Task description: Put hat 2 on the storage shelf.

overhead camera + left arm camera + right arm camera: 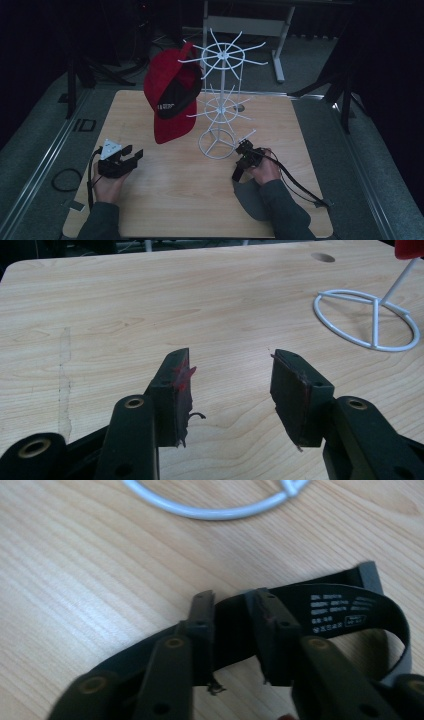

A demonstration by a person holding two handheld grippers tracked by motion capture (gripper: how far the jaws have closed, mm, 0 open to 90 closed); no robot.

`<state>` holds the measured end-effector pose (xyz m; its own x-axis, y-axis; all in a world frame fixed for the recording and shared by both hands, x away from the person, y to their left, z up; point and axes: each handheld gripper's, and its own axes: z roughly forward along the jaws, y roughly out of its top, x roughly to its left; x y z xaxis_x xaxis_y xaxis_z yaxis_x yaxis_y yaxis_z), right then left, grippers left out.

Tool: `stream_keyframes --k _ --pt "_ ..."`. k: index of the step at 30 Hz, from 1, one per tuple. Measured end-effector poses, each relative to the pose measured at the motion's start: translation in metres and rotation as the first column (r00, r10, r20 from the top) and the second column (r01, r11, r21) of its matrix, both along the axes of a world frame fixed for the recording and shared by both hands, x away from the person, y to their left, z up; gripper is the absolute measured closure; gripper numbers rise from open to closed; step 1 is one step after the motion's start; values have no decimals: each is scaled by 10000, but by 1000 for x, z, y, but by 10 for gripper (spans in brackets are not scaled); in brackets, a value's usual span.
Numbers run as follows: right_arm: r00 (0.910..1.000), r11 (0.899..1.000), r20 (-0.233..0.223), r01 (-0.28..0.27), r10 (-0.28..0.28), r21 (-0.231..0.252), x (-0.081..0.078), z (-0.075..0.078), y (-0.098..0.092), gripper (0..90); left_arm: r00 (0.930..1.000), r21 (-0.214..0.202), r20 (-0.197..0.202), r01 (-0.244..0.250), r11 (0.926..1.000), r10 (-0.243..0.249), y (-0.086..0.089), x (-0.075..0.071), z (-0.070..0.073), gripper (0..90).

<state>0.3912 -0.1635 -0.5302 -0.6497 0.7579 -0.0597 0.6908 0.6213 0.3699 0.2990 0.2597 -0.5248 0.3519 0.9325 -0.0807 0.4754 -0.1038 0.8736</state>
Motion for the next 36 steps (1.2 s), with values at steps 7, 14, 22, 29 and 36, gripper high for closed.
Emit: stream_keyframes --k 7,14,22,29,36 --pt "9993 9994 111 351 -351 33 1 3 -4 875 10000 2 14 -12 10000 12 0 0 0 514" --pt "9899 9893 1171 639 -795 1315 -9 24 -22 878 10000 -14 17 -31 10000 32 0 0 0 514" --pt "9678 9701 2198 701 -1227 2325 -17 49 -39 880 10000 15 22 -66 10000 66 0 0 0 514" --pt "9540 9555 2582 756 -1525 2851 -21 63 -50 881 10000 26 20 -71 10000 71 0 0 0 513" --pt "9393 9457 2959 751 -1735 3162 -25 77 -58 881 10000 40 21 -80 10000 80 0 0 -1 513"
